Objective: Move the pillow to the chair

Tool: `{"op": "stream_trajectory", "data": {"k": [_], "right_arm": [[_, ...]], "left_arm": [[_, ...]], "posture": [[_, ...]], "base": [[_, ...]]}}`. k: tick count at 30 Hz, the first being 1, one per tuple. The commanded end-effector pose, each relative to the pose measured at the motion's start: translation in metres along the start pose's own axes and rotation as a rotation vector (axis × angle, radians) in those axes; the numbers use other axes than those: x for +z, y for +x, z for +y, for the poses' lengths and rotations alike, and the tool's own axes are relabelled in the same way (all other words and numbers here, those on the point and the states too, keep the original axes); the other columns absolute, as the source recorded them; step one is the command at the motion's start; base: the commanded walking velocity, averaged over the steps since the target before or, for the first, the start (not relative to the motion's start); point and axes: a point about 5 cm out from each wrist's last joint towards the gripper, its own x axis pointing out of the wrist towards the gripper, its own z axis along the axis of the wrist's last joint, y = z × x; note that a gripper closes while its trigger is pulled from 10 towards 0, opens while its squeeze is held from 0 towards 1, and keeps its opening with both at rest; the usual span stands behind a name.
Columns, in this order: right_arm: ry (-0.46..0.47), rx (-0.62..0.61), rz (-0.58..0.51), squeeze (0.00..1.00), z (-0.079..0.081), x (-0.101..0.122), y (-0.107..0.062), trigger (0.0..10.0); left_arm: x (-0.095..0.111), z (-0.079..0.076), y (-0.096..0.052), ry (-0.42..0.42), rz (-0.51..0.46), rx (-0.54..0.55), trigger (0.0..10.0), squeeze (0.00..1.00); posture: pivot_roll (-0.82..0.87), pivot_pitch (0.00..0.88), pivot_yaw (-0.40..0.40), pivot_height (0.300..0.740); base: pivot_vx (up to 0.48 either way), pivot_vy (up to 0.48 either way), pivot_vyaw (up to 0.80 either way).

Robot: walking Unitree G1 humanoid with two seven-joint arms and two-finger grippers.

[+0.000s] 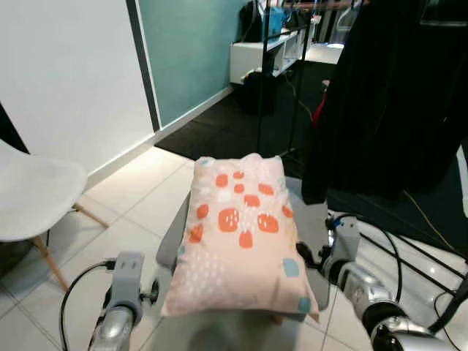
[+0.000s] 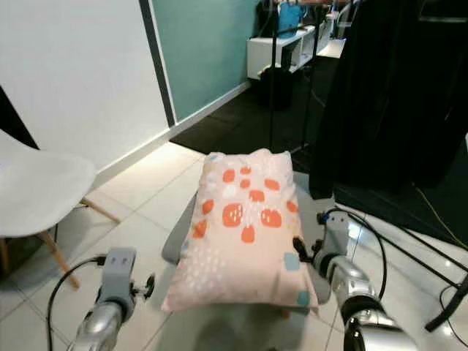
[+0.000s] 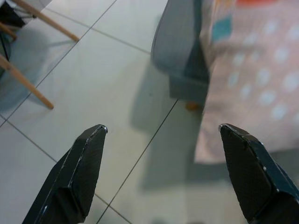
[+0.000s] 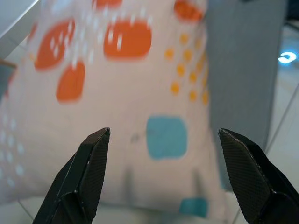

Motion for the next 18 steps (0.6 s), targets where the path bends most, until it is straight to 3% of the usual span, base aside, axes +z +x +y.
{"op": "stream_trajectory", "data": {"k": [1, 6, 18], "right_arm": [[0.024, 0.013, 0.012, 0.0, 0.002, -0.002, 0.0, 10.0], [0.05, 0.04, -0.001, 0.0, 0.006, 0.002, 0.002, 10.0], [0.157, 0.125, -0.09, 0.0, 0.026, 0.023, 0.01, 10.0]], "left_arm": [[-0.002, 0.006, -0.001, 0.015, 0.013, 0.006, 10.0, 0.0], [0.002, 0.009, -0.003, 0.019, -0.005, 0.01, 10.0, 0.0], [0.045, 0.033, -0.017, 0.028, -0.156, 0.014, 10.0, 0.0]], "posture": [[-0.14, 0.064, 0.006, 0.585], [-0.13, 0.08, 0.018, 0.57], [-0.06, 0.135, 0.064, 0.53]], "base": [[0.0, 0.0, 0.0], [0.0, 0.0, 0.0], [0.0, 0.0, 0.0]]}}
